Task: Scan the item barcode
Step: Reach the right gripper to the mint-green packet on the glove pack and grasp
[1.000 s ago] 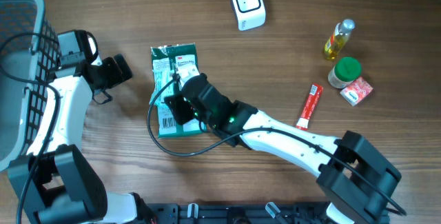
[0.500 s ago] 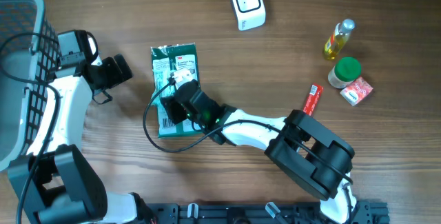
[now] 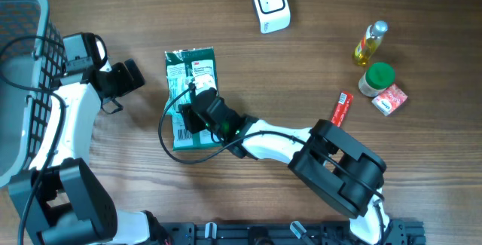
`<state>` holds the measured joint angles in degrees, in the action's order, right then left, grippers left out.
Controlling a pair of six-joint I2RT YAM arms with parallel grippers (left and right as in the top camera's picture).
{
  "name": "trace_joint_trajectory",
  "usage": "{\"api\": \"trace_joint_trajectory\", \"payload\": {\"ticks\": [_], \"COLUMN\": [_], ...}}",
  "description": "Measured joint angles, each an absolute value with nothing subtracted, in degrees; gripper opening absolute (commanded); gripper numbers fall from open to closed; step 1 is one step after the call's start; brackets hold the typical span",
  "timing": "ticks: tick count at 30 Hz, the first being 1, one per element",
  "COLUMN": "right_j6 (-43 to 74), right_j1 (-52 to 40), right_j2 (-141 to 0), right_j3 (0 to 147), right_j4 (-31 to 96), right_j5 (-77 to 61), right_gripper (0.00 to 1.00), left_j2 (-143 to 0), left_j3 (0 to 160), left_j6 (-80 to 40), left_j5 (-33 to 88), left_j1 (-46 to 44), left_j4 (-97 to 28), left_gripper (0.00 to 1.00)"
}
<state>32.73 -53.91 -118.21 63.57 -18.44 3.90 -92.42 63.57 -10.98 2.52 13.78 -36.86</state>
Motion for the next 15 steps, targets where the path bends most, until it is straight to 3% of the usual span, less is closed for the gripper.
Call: {"api": "trace_joint_trajectory", "payload": {"ticks": [3,6,7,10,15], "right_j6": [33.2,33.2,33.1,31.6,13.7], "right_j1": [-53.9,-53.9,-53.9,-53.7,-52.3], "right_j2": [-119.3,-119.7,-119.7,-119.7,-110.4], "right_j3": [63.6,63.6,63.6,63.6,63.5], "right_j4": [-18.5,-18.6,-19.0,-18.9,-6.4], "right_j5": [3.2,2.8,2.6,1.8,-3.4], "right_gripper": [0.44,0.1,0.04,0.04,0.04], "left_j2": [-92.4,-92.4,-92.4,-92.4,-92.4], "left_j3": [63.6,63.6,63.6,63.6,63.6], "left_j6": [-11.0,-11.0,-11.0,-11.0,-11.0], "left_j5": [2.5,2.5,2.5,2.5,2.5], "left_j1": [13.8,13.8,13.8,13.8,13.8], "left_j4": [-36.9,-36.9,-36.9,-36.9,-36.9], "left_gripper": [1.0,1.0,1.0,1.0,1.0]}}
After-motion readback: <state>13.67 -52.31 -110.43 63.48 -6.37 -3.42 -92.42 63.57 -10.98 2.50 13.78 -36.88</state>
